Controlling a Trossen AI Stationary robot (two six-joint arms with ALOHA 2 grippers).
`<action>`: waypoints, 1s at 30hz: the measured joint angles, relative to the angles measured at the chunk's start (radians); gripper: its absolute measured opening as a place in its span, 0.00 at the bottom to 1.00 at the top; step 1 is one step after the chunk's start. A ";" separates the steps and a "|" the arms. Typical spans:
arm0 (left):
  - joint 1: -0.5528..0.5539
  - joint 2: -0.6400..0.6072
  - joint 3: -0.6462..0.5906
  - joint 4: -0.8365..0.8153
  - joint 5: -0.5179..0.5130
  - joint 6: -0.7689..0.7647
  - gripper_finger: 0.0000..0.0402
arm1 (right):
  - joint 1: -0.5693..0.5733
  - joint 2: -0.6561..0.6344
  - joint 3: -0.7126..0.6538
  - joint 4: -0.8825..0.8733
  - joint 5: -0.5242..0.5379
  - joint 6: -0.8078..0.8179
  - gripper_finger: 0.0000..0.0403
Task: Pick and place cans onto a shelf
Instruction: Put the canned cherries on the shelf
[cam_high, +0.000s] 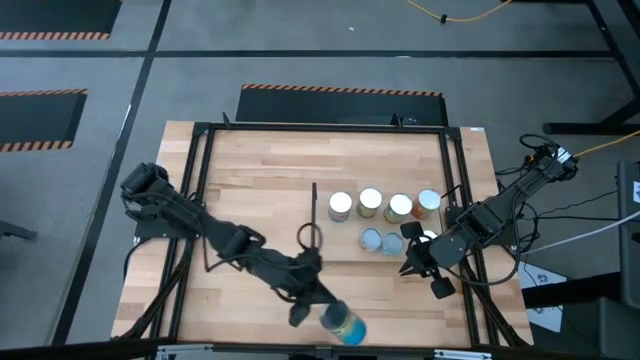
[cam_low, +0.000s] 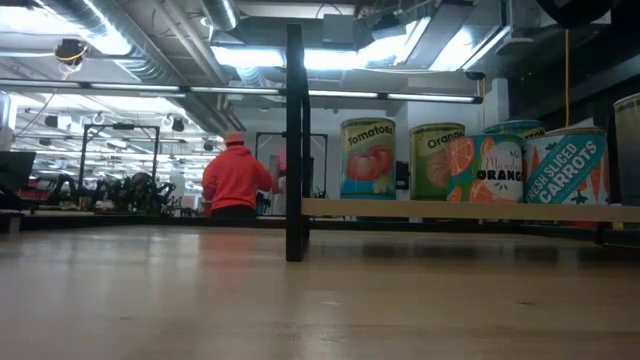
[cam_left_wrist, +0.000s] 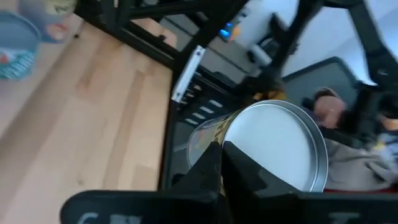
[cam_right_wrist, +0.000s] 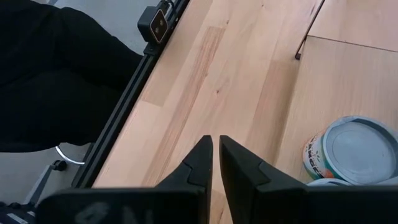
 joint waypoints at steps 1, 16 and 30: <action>0.009 0.021 0.048 -0.043 0.000 0.004 0.00 | 0.000 0.000 0.000 -0.001 -0.004 0.000 0.09; 0.192 0.147 0.348 -0.393 0.000 0.003 0.00 | 0.000 -0.002 0.000 -0.025 -0.112 0.003 0.09; 0.308 0.161 0.349 -0.689 -0.108 -0.023 0.00 | 0.000 -0.002 0.000 -0.029 -0.114 0.002 0.09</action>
